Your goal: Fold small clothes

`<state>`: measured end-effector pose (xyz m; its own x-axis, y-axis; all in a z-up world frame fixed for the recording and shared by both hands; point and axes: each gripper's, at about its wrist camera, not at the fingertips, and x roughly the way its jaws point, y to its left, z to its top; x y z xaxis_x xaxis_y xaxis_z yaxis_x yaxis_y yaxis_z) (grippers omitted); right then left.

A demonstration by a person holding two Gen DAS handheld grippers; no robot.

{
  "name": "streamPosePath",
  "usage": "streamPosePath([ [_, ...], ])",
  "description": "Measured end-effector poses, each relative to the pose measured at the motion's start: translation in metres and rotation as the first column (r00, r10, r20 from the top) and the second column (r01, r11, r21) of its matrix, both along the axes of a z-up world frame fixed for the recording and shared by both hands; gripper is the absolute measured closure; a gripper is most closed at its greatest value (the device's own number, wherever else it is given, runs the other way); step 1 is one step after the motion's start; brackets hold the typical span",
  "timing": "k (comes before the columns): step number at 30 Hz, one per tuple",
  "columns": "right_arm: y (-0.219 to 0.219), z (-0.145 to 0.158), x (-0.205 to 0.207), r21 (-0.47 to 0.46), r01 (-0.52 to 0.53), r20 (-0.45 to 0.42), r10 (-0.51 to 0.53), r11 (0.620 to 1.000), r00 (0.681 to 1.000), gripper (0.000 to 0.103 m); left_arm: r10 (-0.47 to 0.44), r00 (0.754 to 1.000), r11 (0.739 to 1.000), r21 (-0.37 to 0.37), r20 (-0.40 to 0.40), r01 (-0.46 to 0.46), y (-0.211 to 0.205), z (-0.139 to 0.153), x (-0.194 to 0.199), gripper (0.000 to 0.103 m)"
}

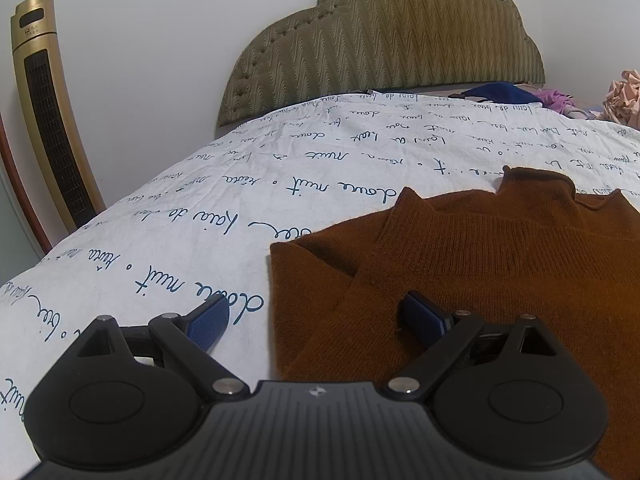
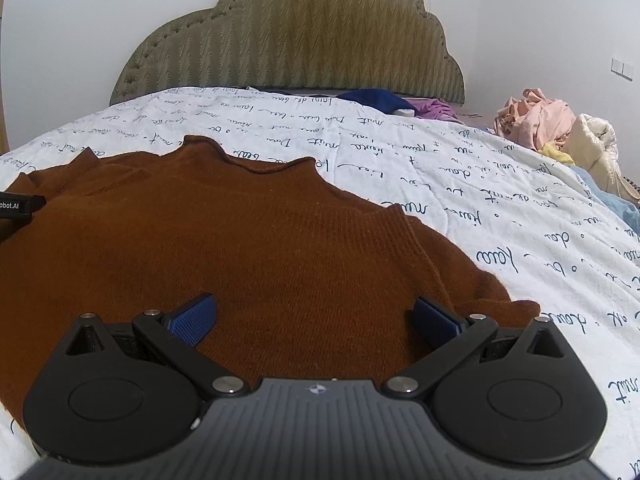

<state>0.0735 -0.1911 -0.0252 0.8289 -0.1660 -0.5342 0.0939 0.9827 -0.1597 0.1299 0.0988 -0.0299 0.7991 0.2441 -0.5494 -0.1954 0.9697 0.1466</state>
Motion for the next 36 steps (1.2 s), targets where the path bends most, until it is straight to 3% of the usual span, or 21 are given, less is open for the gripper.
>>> streamPosePath([
  [9,0.003,0.004,-0.007,-0.004,0.012,0.008,-0.012,1.0,1.0,0.0,-0.002,1.0,1.0,-0.023,-0.01,0.001,0.004,0.001,0.001,0.008],
  [14,0.009,0.011,-0.014,0.02,0.011,0.014,-0.012,1.0,1.0,0.0,-0.023,0.998,0.999,-0.036,-0.057,0.021,0.009,0.009,0.004,0.008],
  [20,0.041,0.026,-0.026,0.008,-0.097,0.026,0.097,0.995,0.995,0.0,-0.06,0.998,0.993,-0.104,-0.03,0.056,0.038,0.042,-0.007,0.008],
  [23,0.067,0.033,-0.03,0.008,-0.187,0.022,0.187,0.982,0.982,0.0,-0.072,0.996,0.981,-0.185,-0.043,0.063,0.067,0.052,-0.004,0.008],
  [26,0.101,0.038,-0.036,-0.012,-0.292,0.005,0.292,0.956,0.956,0.0,-0.101,0.992,0.943,-0.324,-0.078,0.07,0.097,0.053,0.004,0.008],
  [31,0.157,0.034,-0.047,-0.089,-0.434,-0.061,0.43,0.896,0.901,0.0,-0.216,0.967,0.815,-0.569,-0.134,0.103,0.13,0.035,0.023,0.008],
  [36,0.2,0.016,-0.06,-0.239,-0.485,-0.114,0.471,0.842,0.875,0.0,-0.333,0.937,0.711,-0.681,-0.107,0.175,0.132,0.024,0.033,0.008],
])
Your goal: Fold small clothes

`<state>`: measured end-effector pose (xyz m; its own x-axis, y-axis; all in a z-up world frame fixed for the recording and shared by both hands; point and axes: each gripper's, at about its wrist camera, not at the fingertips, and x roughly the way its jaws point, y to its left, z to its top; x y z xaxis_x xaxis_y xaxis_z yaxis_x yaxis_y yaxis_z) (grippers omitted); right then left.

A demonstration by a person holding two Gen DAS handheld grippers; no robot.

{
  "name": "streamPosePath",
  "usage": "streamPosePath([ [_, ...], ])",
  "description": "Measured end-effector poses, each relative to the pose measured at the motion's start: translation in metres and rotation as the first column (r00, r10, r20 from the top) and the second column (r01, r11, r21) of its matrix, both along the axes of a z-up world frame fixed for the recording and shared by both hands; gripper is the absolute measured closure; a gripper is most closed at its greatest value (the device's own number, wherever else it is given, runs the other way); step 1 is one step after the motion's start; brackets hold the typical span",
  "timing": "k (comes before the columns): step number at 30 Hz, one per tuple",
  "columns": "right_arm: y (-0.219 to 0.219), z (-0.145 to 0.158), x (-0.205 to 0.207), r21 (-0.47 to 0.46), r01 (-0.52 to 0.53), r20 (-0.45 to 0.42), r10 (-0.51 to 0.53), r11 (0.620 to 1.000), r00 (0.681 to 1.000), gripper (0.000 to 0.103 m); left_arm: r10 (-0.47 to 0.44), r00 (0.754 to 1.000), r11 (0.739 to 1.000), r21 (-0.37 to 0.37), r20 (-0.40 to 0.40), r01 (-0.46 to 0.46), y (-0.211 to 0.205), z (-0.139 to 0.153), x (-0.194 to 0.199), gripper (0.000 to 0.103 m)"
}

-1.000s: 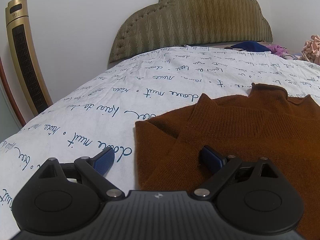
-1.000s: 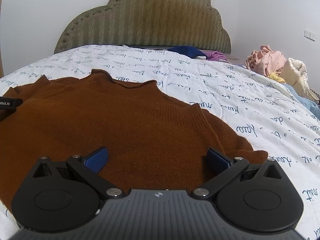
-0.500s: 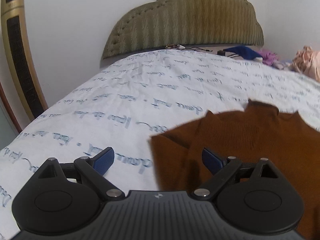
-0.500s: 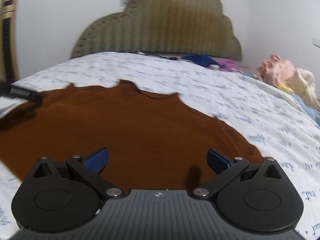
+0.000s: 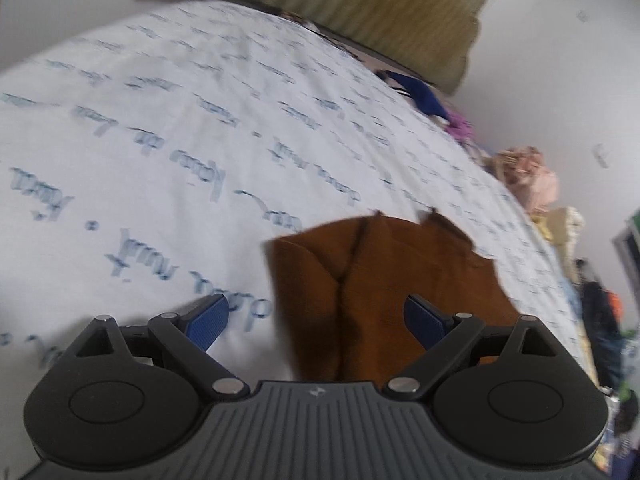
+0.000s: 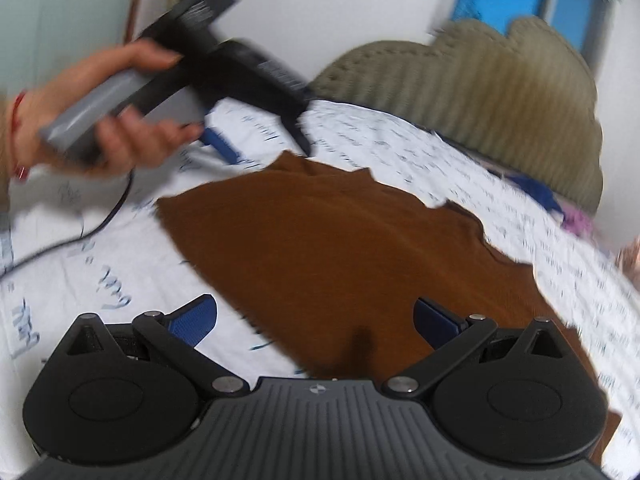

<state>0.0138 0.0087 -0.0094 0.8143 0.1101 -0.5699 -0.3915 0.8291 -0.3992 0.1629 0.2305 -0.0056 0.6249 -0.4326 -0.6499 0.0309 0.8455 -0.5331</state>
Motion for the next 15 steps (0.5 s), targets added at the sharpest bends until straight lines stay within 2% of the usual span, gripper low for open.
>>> streamPosePath([
  [5,0.029,-0.019,0.0,-0.148,0.015,0.084,-0.003,0.989,0.996,0.0,-0.105,0.994,0.986,-0.132,-0.012,0.103,-0.005,-0.012,0.015,0.008],
  [10,0.045,-0.026,0.011,-0.203,0.037,0.145,-0.007,0.979,0.989,0.0,-0.162,0.987,0.962,-0.225,-0.018,0.154,-0.015,-0.024,0.037,0.005],
  [15,0.058,-0.031,0.029,-0.218,0.067,0.185,-0.026,0.974,0.982,0.0,-0.199,0.98,0.949,-0.255,-0.023,0.187,-0.028,-0.028,0.056,0.005],
])
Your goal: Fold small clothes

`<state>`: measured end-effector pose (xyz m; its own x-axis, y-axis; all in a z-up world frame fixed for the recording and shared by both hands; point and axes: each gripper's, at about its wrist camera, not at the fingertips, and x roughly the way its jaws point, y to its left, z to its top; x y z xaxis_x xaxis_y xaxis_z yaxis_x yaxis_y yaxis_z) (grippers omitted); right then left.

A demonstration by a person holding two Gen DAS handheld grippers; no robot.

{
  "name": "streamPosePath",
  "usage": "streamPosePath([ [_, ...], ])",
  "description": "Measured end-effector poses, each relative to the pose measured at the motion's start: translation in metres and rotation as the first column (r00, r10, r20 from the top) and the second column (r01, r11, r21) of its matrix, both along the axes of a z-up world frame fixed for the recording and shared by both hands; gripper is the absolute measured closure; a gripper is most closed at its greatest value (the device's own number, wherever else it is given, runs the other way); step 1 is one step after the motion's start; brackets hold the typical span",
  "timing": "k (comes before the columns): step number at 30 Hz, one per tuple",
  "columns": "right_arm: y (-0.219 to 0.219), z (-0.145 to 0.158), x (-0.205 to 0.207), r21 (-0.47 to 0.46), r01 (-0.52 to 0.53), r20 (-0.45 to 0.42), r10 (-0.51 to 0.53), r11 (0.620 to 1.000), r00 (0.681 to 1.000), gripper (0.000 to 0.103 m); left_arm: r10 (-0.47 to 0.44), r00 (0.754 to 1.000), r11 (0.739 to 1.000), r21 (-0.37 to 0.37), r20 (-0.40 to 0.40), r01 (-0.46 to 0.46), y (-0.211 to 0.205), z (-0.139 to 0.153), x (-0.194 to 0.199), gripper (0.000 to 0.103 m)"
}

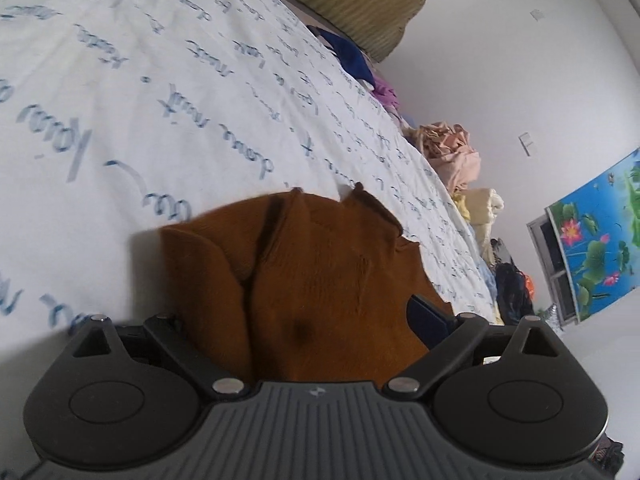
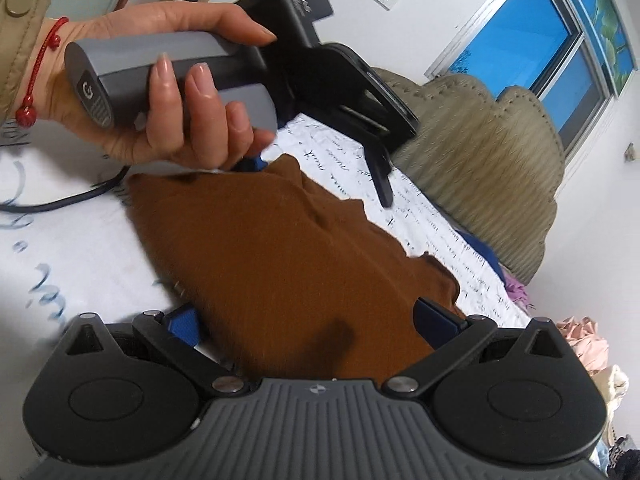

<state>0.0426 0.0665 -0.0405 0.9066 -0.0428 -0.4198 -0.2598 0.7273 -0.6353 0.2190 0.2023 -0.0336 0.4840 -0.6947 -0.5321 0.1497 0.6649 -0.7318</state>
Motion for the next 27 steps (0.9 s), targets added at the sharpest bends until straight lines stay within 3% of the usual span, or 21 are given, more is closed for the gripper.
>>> streamPosePath([
  [5,0.008,-0.006,0.012,0.003,0.02,0.04,-0.02,1.0,0.999,0.003,-0.034,0.999,0.998,0.058,-0.012,0.035,-0.019,0.001,0.017,0.006],
  [6,0.009,-0.007,0.011,0.002,0.017,0.046,-0.017,1.0,0.999,0.005,-0.031,0.999,0.997,0.072,-0.012,0.032,-0.023,0.002,0.02,0.006],
  [8,0.01,-0.007,0.01,-0.001,-0.012,0.032,0.012,1.0,0.999,0.021,-0.017,1.0,0.995,0.094,-0.008,0.018,-0.028,0.003,0.023,0.009],
  [10,0.008,-0.01,0.007,-0.005,-0.046,0.009,0.046,0.999,0.999,0.059,0.006,1.0,0.989,0.146,0.001,-0.006,-0.034,0.005,0.024,0.027],
  [12,0.009,-0.013,0.006,-0.013,-0.064,-0.014,0.063,0.998,0.998,0.078,0.03,1.0,0.978,0.209,-0.008,-0.028,-0.038,0.005,0.025,0.064],
  [13,0.009,-0.014,0.005,-0.011,-0.073,-0.018,0.073,0.997,0.997,0.083,0.039,0.999,0.974,0.224,-0.025,-0.032,-0.038,0.005,0.026,0.073],
  [14,0.008,-0.013,0.004,-0.007,-0.077,-0.019,0.076,0.997,0.997,0.085,0.05,0.998,0.973,0.228,-0.044,-0.038,-0.036,0.003,0.027,0.086],
  [15,0.01,-0.012,0.006,-0.001,-0.082,-0.025,0.082,0.997,0.996,0.088,0.065,0.996,0.972,0.229,-0.059,-0.05,-0.034,0.002,0.027,0.091],
  [18,0.007,-0.008,0.006,0.031,-0.096,-0.031,0.097,0.995,0.995,0.091,0.096,0.995,0.96,0.267,-0.037,-0.083,-0.032,0.01,0.018,0.094],
  [22,-0.001,0.001,-0.002,0.05,-0.123,0.003,0.123,0.991,0.992,0.092,0.091,0.994,0.912,0.396,0.056,-0.106,-0.057,0.035,0.003,0.094],
  [27,-0.023,0.024,-0.014,0.091,-0.119,0.068,0.113,0.989,0.991,0.092,0.096,0.989,0.888,0.439,0.115,-0.138,-0.076,0.072,-0.009,0.094],
])
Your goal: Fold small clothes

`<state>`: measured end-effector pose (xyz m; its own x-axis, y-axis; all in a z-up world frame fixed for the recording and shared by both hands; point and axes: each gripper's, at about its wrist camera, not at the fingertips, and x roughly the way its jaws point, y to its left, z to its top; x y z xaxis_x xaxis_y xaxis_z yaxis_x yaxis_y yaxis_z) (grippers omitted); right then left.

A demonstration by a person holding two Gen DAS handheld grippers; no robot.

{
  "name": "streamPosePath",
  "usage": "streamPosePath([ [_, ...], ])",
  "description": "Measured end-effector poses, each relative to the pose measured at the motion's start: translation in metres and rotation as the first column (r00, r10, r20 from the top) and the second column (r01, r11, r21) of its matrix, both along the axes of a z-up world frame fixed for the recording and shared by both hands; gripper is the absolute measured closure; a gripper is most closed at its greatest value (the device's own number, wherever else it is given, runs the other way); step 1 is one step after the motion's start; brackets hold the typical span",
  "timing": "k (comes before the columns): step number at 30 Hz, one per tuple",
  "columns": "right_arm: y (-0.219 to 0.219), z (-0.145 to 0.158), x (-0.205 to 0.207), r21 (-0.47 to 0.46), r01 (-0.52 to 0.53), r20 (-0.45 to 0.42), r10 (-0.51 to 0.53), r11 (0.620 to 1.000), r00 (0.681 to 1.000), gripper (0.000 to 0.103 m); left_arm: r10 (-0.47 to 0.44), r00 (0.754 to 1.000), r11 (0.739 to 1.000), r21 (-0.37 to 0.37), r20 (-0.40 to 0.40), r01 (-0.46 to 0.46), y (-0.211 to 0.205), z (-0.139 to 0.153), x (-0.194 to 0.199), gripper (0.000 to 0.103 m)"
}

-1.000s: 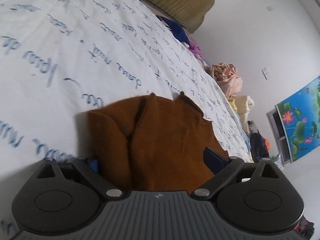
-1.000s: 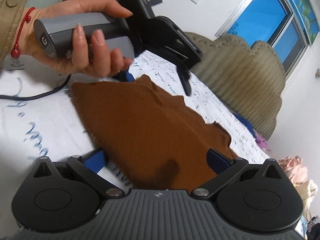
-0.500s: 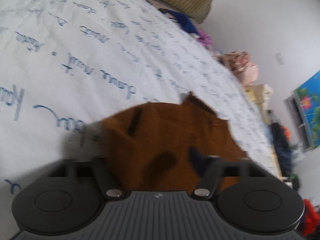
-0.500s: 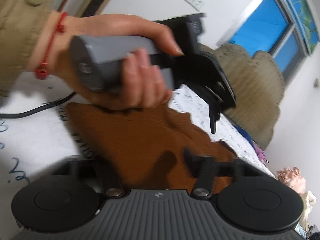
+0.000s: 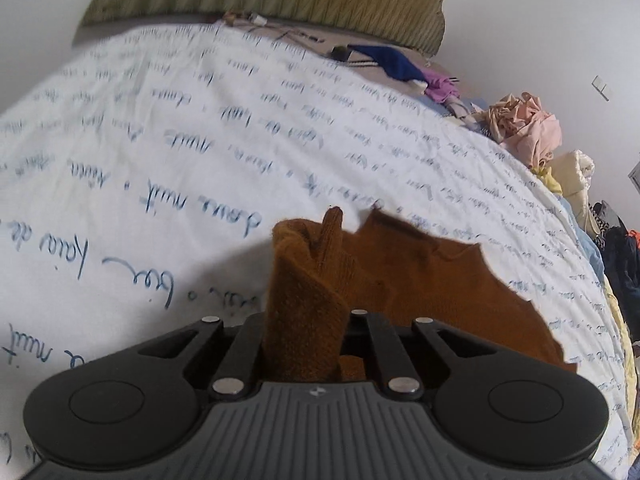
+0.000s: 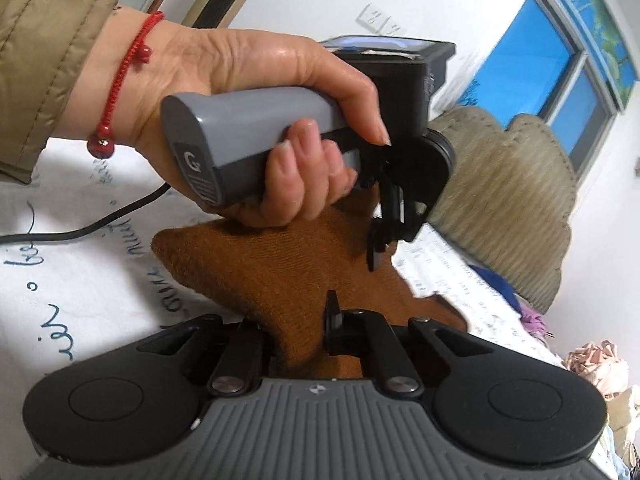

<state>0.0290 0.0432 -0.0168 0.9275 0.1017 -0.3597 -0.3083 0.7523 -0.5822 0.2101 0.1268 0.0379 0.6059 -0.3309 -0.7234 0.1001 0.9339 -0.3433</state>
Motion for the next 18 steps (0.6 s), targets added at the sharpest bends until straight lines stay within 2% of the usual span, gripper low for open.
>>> streamPosePath([
  [10,-0.053,0.034,-0.025,0.09,0.051,0.083,-0.059,0.995,0.995,0.093,0.035,0.998,0.999,0.017,0.043,-0.036,-0.048,0.05,-0.017,0.094],
  [18,-0.103,0.048,-0.037,0.153,0.126,0.1,-0.142,0.98,0.985,0.093,0.012,0.997,0.998,0.06,0.081,-0.017,-0.108,0.078,-0.026,0.094],
])
